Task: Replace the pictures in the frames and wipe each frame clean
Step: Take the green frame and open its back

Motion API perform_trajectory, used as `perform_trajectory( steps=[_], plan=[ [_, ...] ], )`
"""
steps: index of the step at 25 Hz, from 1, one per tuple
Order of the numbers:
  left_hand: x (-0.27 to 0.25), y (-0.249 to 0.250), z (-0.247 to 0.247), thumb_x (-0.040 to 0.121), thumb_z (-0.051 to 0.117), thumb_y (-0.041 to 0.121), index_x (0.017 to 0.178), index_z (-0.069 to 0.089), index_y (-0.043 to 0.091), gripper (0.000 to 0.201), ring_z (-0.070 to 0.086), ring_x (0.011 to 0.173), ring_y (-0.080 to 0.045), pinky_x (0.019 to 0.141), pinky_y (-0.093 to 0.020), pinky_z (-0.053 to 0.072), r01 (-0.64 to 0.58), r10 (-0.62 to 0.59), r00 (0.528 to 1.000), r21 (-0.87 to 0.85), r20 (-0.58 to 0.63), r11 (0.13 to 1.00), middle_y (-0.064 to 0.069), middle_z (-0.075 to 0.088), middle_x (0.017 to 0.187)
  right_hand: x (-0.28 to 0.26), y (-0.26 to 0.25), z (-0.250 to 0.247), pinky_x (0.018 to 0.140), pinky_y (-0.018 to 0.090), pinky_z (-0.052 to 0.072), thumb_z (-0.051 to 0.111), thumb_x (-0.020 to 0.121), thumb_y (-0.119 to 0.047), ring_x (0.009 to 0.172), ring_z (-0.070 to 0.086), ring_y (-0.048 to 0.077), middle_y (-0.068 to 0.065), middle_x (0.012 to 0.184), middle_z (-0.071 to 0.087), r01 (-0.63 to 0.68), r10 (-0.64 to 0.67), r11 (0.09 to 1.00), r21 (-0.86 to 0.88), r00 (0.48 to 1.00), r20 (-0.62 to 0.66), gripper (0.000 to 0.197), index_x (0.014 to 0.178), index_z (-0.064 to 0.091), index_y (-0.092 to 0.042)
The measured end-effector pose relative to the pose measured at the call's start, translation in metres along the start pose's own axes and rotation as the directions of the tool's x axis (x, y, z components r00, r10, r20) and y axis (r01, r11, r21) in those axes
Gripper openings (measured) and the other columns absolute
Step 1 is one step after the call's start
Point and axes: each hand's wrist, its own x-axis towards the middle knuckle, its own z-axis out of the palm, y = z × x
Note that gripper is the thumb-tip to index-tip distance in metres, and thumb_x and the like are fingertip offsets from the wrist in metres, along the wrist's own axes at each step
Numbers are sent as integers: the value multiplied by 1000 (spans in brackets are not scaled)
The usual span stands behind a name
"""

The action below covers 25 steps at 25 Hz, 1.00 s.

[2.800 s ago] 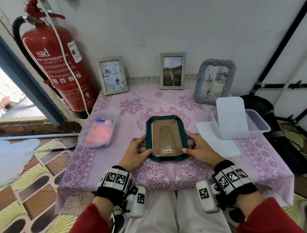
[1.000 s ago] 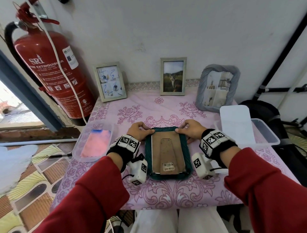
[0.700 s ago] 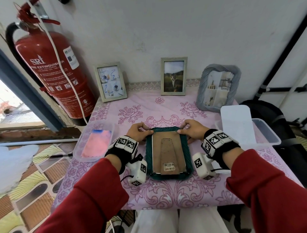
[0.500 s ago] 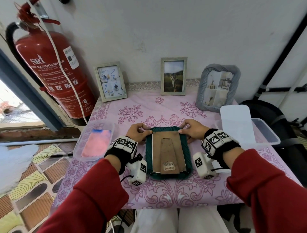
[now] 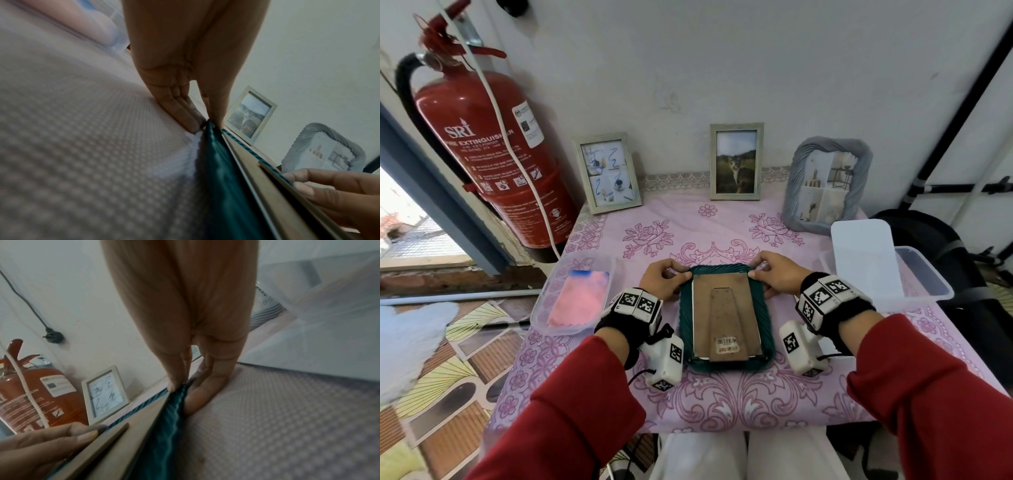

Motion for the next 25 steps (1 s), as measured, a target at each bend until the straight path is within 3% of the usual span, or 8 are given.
perform_trajectory(
  steps=[2, 4, 7, 11, 14, 16, 21, 25],
  plan=[
    [-2, 1, 0, 88, 61, 8, 86, 59, 9, 3, 56, 58, -12, 61, -26, 53, 17, -17, 1000, 4, 5, 1000, -9, 52, 68, -2, 1, 2, 56, 24, 50, 49, 95, -10, 67, 48, 12, 1, 80, 43, 10, -10, 1000, -11, 1000, -7, 23, 116, 47, -3],
    [-5, 2, 1, 90, 59, 10, 106, 58, 2, 18, 54, 79, -22, 80, -37, 50, 43, -44, 998, 23, 39, 999, -7, 52, 73, -6, 2, 4, 60, 23, 48, 49, 95, -8, 72, 46, 10, -1, 82, 41, 4, -4, 1000, 26, 1000, -14, 30, 124, 45, -2],
    [-22, 6, 4, 85, 65, 11, 122, 51, 7, 39, 50, 87, -20, 81, -27, 44, 12, -15, 999, 47, 50, 999, -1, 50, 81, -18, 8, 5, 65, 22, 45, 54, 91, -5, 73, 47, 12, 3, 88, 45, 42, -41, 996, 79, 999, -18, 47, 135, 37, -5],
    [-57, 10, 14, 80, 71, 26, 99, 60, 12, 26, 49, 104, -21, 103, -31, 40, -11, 12, 1000, 186, -3, 983, -7, 38, 111, -34, 20, 9, 89, 27, 42, 61, 86, -2, 103, 46, 19, 11, 116, 40, 129, -129, 990, 58, 992, -3, 67, 143, 28, -12],
    [-79, 13, 24, 79, 65, 49, 88, 65, 15, 36, 41, 117, -22, 104, -35, 33, 6, -4, 1000, 443, -6, 896, -5, 41, 117, -43, 25, 11, 93, 23, 39, 63, 83, 5, 112, 43, 17, 12, 124, 39, 172, -177, 976, 132, 984, 28, 71, 143, 28, -8],
    [-90, 15, 29, 76, 62, 60, 85, 64, 17, 44, 38, 119, -23, 101, -38, 28, 30, -21, 999, 517, -25, 855, -4, 43, 121, -48, 29, 11, 100, 21, 35, 64, 82, 5, 121, 39, 16, 13, 132, 38, 191, -202, 970, 147, 977, 67, 72, 143, 28, -9],
    [-99, 18, 38, 60, 66, 73, 87, 64, 19, 60, 36, 123, -25, 104, -39, 31, 77, -61, 997, 561, -48, 824, -6, 44, 124, -53, 37, 13, 114, 29, 28, 64, 83, 1, 134, 34, 23, 16, 141, 32, 219, -228, 969, 115, 971, 70, 71, 143, 30, -14],
    [-100, 19, 40, 55, 76, 64, 76, 59, 25, 47, 41, 119, -24, 102, -37, 37, 92, -47, 993, 463, -107, 882, -5, 45, 119, -52, 38, 14, 112, 25, 29, 64, 83, 1, 133, 35, 22, 17, 141, 31, 225, -231, 969, 100, 971, 56, 69, 142, 31, -13]
  ],
)
